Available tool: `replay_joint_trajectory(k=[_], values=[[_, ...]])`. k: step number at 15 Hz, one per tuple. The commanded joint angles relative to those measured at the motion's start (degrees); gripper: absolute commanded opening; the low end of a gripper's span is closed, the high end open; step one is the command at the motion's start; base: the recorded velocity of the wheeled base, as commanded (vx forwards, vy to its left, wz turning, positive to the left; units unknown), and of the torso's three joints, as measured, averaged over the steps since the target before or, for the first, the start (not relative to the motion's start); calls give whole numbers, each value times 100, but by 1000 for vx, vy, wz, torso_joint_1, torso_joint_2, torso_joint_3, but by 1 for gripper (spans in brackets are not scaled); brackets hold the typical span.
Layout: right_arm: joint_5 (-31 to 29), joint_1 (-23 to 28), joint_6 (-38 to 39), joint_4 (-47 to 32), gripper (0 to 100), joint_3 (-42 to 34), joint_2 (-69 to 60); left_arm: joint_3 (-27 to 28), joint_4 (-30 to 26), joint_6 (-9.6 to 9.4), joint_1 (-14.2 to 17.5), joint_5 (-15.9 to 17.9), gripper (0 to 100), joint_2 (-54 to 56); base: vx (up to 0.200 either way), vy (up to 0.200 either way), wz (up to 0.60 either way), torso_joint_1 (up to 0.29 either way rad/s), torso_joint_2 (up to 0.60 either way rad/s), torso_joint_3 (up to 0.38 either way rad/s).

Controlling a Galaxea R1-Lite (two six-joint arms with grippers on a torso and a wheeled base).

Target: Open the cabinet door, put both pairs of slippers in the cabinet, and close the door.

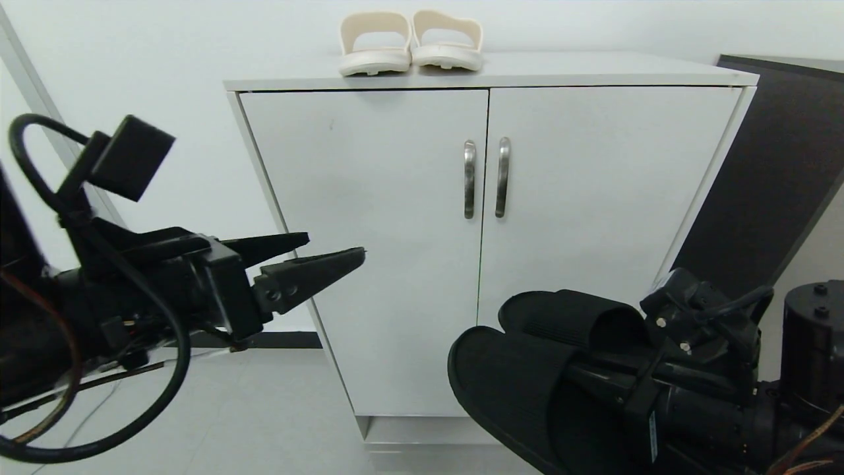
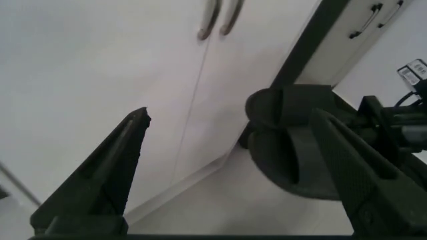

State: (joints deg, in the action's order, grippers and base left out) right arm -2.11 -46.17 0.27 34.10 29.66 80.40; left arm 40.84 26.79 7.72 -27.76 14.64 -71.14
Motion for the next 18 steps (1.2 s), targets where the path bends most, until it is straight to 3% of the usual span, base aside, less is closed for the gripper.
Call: replay_joint_trajectory(k=[1, 6, 8, 9, 11, 15, 17, 18], values=[[0, -15, 0, 0, 0, 5, 37, 346, 10, 2, -415, -163, 100, -514, 0, 0, 0, 0, 0, 0], [-9, -15, 8, -8, 0, -39, 46, 1277, 45, 11, -1276, -286, 100, -1341, 0, 0, 0, 0, 0, 0], [-9, -15, 8, -8, 0, -101, 37, 1708, 36, 37, -1390, -198, 100, -1701, 0, 0, 0, 0, 0, 0], [-9, -15, 8, -8, 0, -110, 46, 1963, 19, 116, -1390, -14, 100, -1894, 0, 0, 0, 0, 0, 0], [-9, -15, 8, -8, 0, -110, 55, 2490, 1, 450, -1355, 636, 100, -2272, 0, 0, 0, 0, 0, 0], [-9, -6, 17, 0, 0, -171, 29, 3255, -16, 722, -1311, 1551, 100, -2896, 0, 0, 0, 0, 0, 0], [-9, -6, 17, 0, 0, -171, 46, 3440, -8, 986, -1302, 1867, 100, -3063, 0, 0, 0, 0, 0, 0], [0, -6, 17, -8, 0, -171, 55, 3642, 1, 986, -1214, 1718, 100, -3274, 0, 0, 0, 0, 0, 0]])
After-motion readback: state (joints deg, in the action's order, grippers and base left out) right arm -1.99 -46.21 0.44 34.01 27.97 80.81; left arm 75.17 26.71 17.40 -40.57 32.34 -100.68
